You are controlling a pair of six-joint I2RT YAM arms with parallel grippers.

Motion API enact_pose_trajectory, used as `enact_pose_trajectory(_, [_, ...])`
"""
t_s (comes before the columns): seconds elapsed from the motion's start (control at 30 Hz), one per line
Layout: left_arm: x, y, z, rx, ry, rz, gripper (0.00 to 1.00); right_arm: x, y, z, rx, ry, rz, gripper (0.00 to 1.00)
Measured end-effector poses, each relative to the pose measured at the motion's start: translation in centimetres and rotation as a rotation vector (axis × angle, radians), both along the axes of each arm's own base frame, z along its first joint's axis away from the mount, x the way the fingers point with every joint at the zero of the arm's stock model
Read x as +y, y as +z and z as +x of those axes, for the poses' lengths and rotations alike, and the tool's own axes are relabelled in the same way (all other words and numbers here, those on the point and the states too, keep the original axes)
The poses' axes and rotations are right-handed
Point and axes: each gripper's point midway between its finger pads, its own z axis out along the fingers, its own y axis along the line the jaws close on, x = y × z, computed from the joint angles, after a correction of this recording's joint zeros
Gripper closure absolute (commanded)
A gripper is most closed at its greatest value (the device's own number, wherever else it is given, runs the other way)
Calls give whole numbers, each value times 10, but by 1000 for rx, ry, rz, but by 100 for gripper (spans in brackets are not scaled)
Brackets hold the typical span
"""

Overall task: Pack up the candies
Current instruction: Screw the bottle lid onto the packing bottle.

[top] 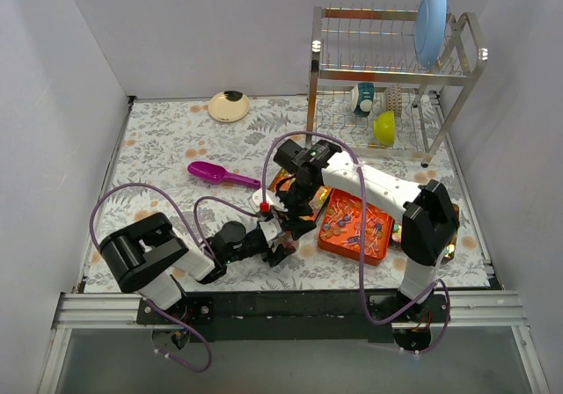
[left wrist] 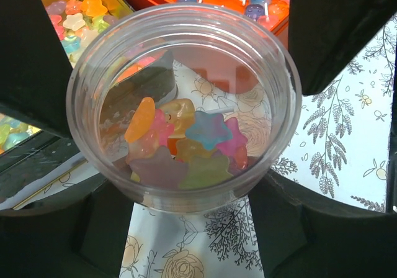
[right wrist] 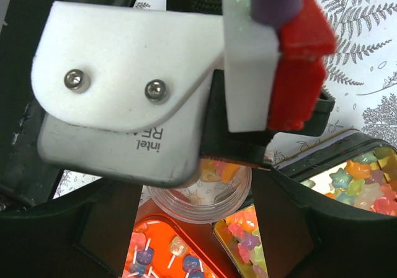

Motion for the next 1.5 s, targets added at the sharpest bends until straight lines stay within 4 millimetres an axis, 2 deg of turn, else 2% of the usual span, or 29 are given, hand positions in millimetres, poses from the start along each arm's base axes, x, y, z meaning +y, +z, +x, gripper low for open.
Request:
enact_pose_trajectory(0.37, [-2,-1,0,13,-9,-3,100,-12,-4,4,-73,-36,2,26])
enact_pose_trajectory(0.6, [-2,-1,0,20,-8,-6,100,-33,-12,6,-78,-88,-70,27])
enact_pose_trajectory(0.77, [1,-1,5,19,13,-5,100,-55,-19,-6,-27,-109,-169,28])
enact_pose_trajectory(0.87, [5,-1,12,16,44,-3,100,-65,-14,-17,21,-123,-194,28])
enact_pose_trajectory(0.97, [6,-1,14,16,51,-1,100,-70,-4,-12,43,-172,-184,28])
enact_pose_trajectory(1.1, [6,-1,14,16,51,-2,100,-62,17,22,11,-273,-118,28])
enact_pose_trajectory(1.23, [6,-1,14,16,50,-2,100,-34,33,41,16,-283,-38,28])
enact_pose_trajectory(1.37, [6,-1,14,16,51,-1,100,-8,24,40,66,-239,-21,28])
enact_pose_trajectory(1.5, [6,-1,14,16,51,-1,100,4,9,28,116,-200,-47,28])
